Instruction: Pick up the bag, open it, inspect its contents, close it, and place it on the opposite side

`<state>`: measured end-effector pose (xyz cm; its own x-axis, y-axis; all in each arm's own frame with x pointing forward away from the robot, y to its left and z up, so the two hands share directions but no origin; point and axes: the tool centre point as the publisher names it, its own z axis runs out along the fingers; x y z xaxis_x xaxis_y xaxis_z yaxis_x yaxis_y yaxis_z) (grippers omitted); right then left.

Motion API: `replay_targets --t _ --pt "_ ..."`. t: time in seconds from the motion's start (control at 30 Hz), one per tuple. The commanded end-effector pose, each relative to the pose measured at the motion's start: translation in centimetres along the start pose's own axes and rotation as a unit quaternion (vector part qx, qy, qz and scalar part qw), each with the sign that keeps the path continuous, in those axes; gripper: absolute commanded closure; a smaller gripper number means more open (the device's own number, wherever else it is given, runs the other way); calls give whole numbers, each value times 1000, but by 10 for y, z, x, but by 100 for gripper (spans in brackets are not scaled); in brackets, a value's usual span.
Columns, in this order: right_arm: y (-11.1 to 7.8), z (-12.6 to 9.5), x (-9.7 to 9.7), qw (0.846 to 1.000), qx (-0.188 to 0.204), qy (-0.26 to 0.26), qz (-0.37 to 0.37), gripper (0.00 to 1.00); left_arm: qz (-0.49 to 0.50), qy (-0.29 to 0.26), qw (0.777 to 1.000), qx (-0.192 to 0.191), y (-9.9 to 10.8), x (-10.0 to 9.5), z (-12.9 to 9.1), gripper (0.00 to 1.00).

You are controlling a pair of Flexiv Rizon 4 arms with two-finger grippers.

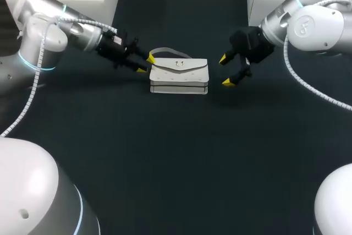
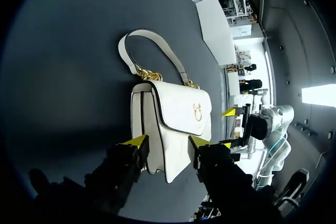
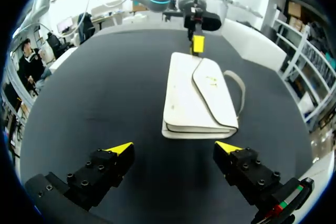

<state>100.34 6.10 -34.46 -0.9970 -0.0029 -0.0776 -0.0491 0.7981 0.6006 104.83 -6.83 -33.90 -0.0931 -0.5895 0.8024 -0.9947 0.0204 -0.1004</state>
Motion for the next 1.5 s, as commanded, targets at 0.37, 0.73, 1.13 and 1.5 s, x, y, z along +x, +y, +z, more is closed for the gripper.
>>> replay_targets --t 0.37,0.73,1.13,1.5 --pt "15 -10 -4 999 33 -10 -6 0 124 -81 989 -11 -10 20 -71 0" --pt "53 -29 -2 993 90 -68 -35 0 294 -119 948 10 -25 27 -96 0" --pt "86 -29 11 983 128 -114 -59 0 457 -185 868 -55 -26 60 -107 0" --pt "99 -7 23 961 194 -191 -58 0 520 -252 798 -171 -30 72 -107 0"
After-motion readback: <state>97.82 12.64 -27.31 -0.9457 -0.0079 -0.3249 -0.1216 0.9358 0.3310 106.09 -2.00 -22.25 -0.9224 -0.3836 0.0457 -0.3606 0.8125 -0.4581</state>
